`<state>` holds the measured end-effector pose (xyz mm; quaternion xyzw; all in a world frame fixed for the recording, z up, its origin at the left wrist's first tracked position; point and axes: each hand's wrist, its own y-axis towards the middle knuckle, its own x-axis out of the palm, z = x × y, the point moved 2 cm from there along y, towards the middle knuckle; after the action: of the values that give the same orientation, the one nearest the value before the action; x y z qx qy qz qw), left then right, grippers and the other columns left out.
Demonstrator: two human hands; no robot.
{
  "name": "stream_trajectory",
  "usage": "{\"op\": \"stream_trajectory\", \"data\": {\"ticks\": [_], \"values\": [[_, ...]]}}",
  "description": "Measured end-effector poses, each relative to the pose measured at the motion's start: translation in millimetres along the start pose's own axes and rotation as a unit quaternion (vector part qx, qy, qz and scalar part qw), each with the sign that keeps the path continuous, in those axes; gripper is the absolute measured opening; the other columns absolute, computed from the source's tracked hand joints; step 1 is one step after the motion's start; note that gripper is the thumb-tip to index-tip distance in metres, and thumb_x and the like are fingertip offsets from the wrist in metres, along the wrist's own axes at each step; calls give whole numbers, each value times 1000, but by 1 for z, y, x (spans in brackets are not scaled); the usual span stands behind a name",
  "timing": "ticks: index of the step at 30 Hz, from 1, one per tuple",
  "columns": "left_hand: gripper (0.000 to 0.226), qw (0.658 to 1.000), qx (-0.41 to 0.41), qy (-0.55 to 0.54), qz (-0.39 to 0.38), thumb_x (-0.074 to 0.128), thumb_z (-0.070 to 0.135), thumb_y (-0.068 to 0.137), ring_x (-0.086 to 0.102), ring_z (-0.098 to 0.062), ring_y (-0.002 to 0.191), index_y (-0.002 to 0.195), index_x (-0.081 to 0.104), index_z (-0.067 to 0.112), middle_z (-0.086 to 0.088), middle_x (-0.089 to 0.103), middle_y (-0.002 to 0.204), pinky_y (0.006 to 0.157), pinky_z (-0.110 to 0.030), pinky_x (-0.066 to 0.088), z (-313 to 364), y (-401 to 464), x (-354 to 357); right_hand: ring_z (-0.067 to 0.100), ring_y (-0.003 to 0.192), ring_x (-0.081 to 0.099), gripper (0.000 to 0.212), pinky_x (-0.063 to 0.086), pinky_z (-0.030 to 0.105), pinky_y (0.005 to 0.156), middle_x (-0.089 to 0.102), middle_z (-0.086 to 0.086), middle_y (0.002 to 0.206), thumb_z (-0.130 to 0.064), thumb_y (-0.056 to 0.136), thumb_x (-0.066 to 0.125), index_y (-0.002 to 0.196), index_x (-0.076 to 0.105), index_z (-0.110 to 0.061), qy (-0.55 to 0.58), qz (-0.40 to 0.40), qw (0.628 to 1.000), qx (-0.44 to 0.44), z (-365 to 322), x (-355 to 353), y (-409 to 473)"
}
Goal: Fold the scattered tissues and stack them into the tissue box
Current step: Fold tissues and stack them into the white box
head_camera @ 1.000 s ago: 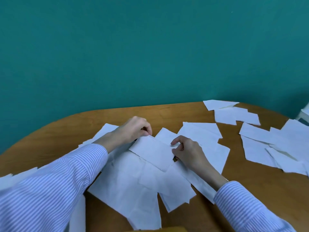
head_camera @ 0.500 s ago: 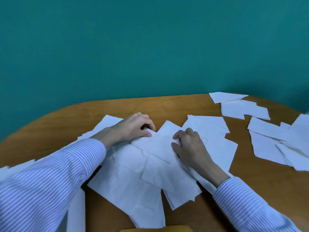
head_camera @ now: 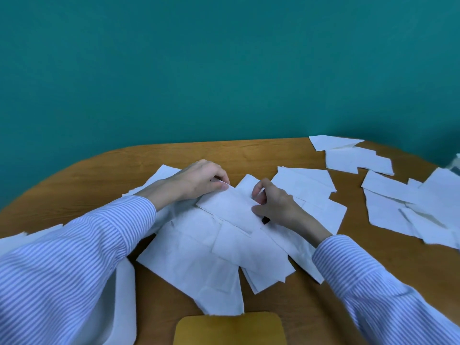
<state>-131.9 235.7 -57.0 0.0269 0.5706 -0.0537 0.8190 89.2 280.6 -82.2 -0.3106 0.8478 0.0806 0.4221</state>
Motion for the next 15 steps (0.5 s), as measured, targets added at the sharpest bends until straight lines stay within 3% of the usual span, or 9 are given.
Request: {"op": "stream_trajectory", "data": {"ticks": [4, 6, 9, 12, 15], "values": [[11, 997, -3, -38, 68, 68, 27, 94, 59, 1, 88, 97, 78, 30, 18, 69, 93, 78, -26, 46, 16, -22, -27, 10, 69, 51, 21, 42, 18, 61, 58, -4, 84, -8, 86, 70, 92, 55, -21, 130, 47, 989, -51, -18, -25, -18], [13, 991, -5, -84, 108, 70, 23, 92, 63, -6, 87, 97, 76, 34, 13, 71, 92, 78, -26, 50, 23, -41, -47, 12, 66, 53, 20, 42, 20, 61, 61, 1, 78, -5, 86, 70, 85, 57, -20, 143, 69, 982, -105, -33, -40, -27], [19, 973, -7, -162, 166, 72, 12, 90, 64, -8, 85, 93, 71, 31, 7, 70, 89, 77, -23, 52, 36, -80, -75, 7, 62, 55, 16, 38, 12, 57, 65, 0, 70, -2, 86, 67, 82, 64, -17, 151, 78, 971, -169, -61, -58, -46], [20, 965, -11, -168, 201, 70, 10, 91, 59, -4, 69, 88, 73, 30, 12, 71, 85, 62, -15, 44, 51, -123, -97, 6, 64, 51, 21, 35, 13, 58, 68, -10, 76, -4, 88, 65, 81, 71, -23, 127, 84, 963, -220, -92, -64, -64], [21, 963, -43, -143, 226, 70, 13, 92, 63, -15, 76, 89, 78, 33, 13, 73, 85, 69, -29, 49, 57, -169, -110, 15, 71, 56, 23, 40, 20, 60, 72, -8, 83, -7, 90, 65, 82, 75, -26, 127, 59, 959, -247, -120, -56, -81]]}}
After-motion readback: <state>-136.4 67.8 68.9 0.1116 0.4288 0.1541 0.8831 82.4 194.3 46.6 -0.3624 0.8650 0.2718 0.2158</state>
